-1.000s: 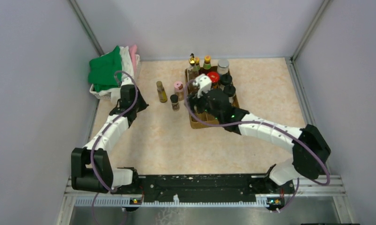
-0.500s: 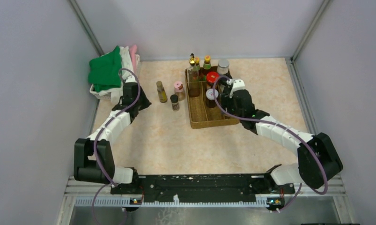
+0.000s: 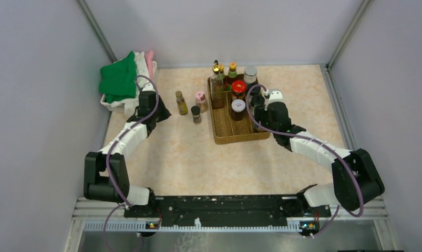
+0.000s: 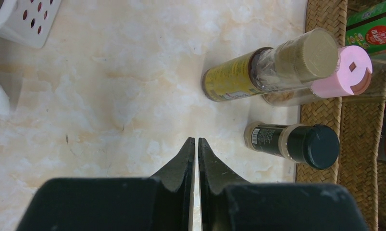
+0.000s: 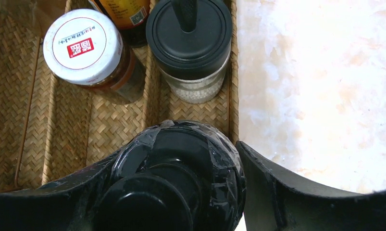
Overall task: Organize the condiment bottles
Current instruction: Place the bottle in the storage box.
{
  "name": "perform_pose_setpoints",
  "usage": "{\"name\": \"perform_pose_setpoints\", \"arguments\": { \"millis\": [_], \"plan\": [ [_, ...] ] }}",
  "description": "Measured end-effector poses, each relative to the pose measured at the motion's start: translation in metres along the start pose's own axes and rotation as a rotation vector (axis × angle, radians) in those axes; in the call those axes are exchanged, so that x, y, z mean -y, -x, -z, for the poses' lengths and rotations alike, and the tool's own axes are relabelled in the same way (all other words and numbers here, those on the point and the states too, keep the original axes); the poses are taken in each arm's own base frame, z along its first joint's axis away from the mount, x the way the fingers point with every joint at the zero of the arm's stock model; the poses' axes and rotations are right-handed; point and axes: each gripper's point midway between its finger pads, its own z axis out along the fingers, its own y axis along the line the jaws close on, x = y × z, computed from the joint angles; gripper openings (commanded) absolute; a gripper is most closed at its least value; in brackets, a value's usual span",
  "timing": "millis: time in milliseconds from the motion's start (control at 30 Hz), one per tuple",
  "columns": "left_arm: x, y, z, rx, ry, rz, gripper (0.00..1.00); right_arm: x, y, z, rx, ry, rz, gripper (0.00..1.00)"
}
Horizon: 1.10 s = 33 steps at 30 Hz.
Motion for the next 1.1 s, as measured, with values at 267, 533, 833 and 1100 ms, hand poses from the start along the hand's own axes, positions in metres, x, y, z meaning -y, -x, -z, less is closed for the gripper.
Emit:
{"name": "perform_pose_setpoints", "arguments": {
  "millis": [267,533,833,1100],
  "plan": [
    [0.002,0.003,0.000,0.011,-0.008,-0.007,0.11,-0.004,-0.001,-0.009,0.005,0.019,-0.005,0.38],
    [0.002,0.002,-0.002,0.009,-0.008,-0.010,0.11,-0.010,0.006,-0.011,0.033,0.048,-0.012,0.77],
    [0.005,0.002,-0.004,0.013,-0.016,-0.014,0.11,-0.010,0.010,-0.012,0.048,0.050,-0.017,0.79],
    [0.021,-0.005,-0.025,0.011,-0.065,-0.045,0.21,-0.010,0.025,0.005,0.085,0.059,-0.033,0.80]
  ]
}}
